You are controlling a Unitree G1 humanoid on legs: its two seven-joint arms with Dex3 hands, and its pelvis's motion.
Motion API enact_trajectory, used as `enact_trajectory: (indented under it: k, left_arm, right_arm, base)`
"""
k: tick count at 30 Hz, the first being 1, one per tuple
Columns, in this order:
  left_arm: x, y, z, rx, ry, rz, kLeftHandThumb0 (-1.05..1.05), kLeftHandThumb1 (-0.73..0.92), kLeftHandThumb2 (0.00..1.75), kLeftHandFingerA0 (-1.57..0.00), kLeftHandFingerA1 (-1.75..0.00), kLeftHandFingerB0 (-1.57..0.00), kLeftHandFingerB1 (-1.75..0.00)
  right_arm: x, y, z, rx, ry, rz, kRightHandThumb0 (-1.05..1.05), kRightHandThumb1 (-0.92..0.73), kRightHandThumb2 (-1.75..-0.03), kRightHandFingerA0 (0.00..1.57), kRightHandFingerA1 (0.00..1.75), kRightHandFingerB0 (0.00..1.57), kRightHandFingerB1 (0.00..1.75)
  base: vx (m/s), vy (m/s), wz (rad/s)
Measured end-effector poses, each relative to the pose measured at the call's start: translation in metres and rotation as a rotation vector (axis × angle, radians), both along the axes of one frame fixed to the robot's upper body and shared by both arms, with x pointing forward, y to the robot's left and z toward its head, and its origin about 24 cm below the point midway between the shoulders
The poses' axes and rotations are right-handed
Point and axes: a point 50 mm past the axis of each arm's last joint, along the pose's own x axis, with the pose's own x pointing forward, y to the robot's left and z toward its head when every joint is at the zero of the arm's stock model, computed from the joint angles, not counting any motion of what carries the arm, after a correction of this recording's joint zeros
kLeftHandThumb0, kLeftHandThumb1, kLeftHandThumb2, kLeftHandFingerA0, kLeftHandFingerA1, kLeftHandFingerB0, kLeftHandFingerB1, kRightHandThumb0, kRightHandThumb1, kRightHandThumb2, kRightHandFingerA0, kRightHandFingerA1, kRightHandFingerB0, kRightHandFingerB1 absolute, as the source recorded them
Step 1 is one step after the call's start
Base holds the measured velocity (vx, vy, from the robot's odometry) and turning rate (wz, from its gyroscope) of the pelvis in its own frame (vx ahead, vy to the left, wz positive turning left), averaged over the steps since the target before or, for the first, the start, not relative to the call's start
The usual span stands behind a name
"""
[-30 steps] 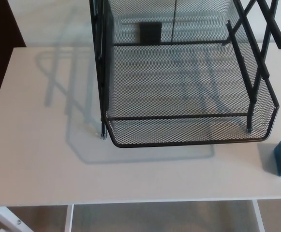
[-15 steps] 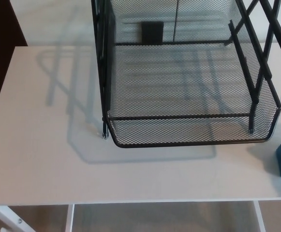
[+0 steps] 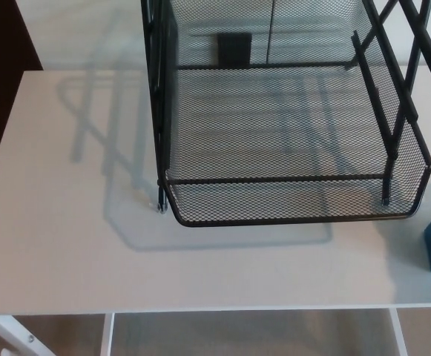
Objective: The robot walks towards a desk on which a file tray is kept in the middle and a cube is kept to its right. The robot lifts the cube using its right hand and places it on the file tray.
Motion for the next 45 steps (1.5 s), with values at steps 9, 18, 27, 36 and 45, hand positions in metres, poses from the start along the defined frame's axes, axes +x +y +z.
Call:
enact_trajectory:
  k: [9,18,27,36,45]
  left_arm:
    - [0.003,0.0,-0.002,0.011,0.018,-0.02,-0.59,0.91,0.66,-0.23,-0.39,-0.19,-0.32]
    - [-0.001,-0.002,-0.006,0.011,0.049,-0.028,-0.57,0.9,0.67,-0.2,-0.36,-0.23,-0.32]
    - [0.001,-0.005,-0.008,0.008,0.06,-0.044,-0.54,0.92,0.68,-0.28,-0.38,-0.26,-0.33]
    - [0.001,-0.006,-0.009,0.005,0.069,-0.052,-0.54,0.91,0.67,-0.29,-0.37,-0.26,-0.33]
    - [-0.003,-0.006,-0.01,0.009,0.086,-0.046,-0.53,0.92,0.68,-0.25,-0.37,-0.27,-0.33]
  right_arm:
    - [-0.001,-0.003,-0.019,-0.099,0.071,-0.019,-0.74,-0.43,-0.77,0.0,0.05,0.0,0.04]
    - [0.001,-0.006,-0.028,-0.186,0.043,-0.061,-0.33,-0.54,-0.57,0.39,0.69,0.2,0.29]
    - [0.001,-0.005,-0.029,-0.157,-0.107,-0.087,-0.17,-0.71,-0.67,0.95,1.21,0.92,0.62]
    - [-0.003,-0.002,-0.035,-0.111,-0.228,-0.106,-0.18,-0.76,-0.75,0.85,1.38,0.83,0.69]
    - [-0.011,-0.009,-0.036,-0.071,-0.348,-0.153,-0.14,-0.74,-0.76,0.89,1.47,0.86,0.66]
  base:
    - [0.0,0.0,0.0]
    - [0.0,0.0,0.0]
    - [0.0,0.0,0.0]
    - [0.0,0.0,0.0]
    - [0.0,0.0,0.0]
